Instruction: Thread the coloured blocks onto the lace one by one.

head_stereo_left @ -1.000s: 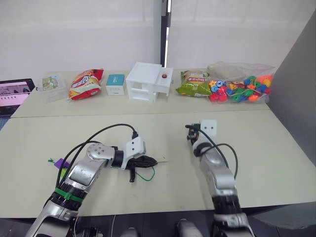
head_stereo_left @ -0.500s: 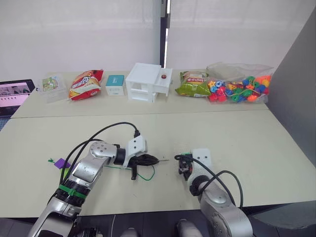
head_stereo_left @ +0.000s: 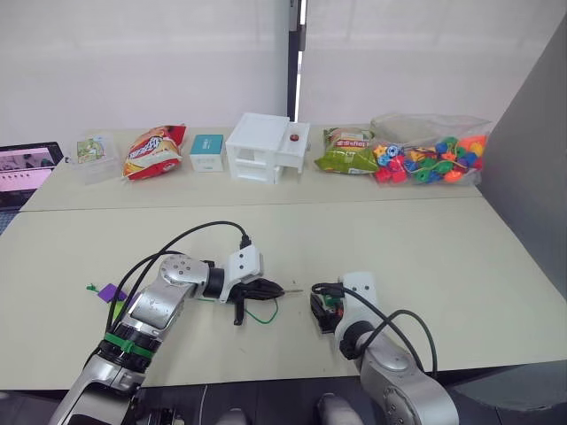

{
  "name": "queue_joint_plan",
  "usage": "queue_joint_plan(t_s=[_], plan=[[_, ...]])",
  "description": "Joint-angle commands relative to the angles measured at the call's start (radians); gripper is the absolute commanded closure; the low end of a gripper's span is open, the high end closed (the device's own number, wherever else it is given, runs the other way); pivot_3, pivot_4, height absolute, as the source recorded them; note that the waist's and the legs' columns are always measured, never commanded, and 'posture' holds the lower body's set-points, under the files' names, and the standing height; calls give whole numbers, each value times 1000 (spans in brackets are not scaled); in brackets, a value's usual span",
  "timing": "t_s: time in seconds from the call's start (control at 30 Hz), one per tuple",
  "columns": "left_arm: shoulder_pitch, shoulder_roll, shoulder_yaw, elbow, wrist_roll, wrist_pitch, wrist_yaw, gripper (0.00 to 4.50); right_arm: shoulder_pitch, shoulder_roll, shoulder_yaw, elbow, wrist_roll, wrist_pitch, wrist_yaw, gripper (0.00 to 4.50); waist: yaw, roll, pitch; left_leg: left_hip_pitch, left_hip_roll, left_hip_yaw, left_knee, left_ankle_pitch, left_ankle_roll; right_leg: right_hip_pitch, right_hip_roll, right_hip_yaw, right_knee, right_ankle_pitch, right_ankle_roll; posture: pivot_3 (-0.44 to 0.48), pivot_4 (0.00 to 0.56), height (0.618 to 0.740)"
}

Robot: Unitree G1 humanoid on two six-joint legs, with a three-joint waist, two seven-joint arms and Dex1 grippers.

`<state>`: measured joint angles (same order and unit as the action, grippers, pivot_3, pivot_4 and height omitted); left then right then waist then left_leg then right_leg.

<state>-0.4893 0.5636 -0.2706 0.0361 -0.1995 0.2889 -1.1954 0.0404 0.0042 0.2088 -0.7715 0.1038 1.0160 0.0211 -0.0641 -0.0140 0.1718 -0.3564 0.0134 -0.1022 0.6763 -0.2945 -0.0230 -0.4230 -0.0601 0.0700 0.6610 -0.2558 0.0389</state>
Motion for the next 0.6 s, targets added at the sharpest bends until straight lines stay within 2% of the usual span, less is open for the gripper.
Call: queue_joint_plan(t_s=[0.03, 0.13, 0.2, 0.3, 0.43, 0.6], plan=[[3, 0, 5, -33, -11, -3, -2, 4500, -50, -115, -59, -114, 74, 38, 127, 47, 2, 0, 0, 0, 0, 0, 0, 0, 0, 0, 0, 0, 0, 0, 0, 0, 150, 740], [4, -10, 4, -29, -11, -7, 3, 4500, -122, -328, -166, -118, 201, 37, 360, 47, 4, 0, 0, 0, 0, 0, 1, 0, 0, 2, 0, 0, -3, 0, 0, 0, 150, 740], [1, -20, 2, -30, -11, -6, 9, 4500, -177, -518, -211, -20, 306, -26, 609, 47, 5, 0, 0, 0, 0, 0, 0, 0, 0, 3, 0, 0, -5, 0, 0, 0, 150, 740], [4, -25, -1, -41, -9, 1, 13, 4500, -266, -705, -164, 187, 300, -199, 844, 47, 8, -1, 1, 1, 0, 1, 0, 0, 1, 4, 1, -1, -6, 0, 0, 0, 150, 740], [26, -12, 1, -95, -20, 31, 13, 4500, -411, -792, -38, 470, 208, -472, 1058, 47, 1, -1, 1, 1, 1, 2, 0, -1, 1, 4, 1, 0, -6, 0, 0, 0, 150, 740], [53, 12, -3, -225, -31, 160, 44, 4500, -513, -798, 75, 716, 104, -732, 1226, 47, 5, -1, 1, 0, 0, 2, 1, -1, 1, 3, 0, 0, -5, 0, 0, 0, 150, 740]])
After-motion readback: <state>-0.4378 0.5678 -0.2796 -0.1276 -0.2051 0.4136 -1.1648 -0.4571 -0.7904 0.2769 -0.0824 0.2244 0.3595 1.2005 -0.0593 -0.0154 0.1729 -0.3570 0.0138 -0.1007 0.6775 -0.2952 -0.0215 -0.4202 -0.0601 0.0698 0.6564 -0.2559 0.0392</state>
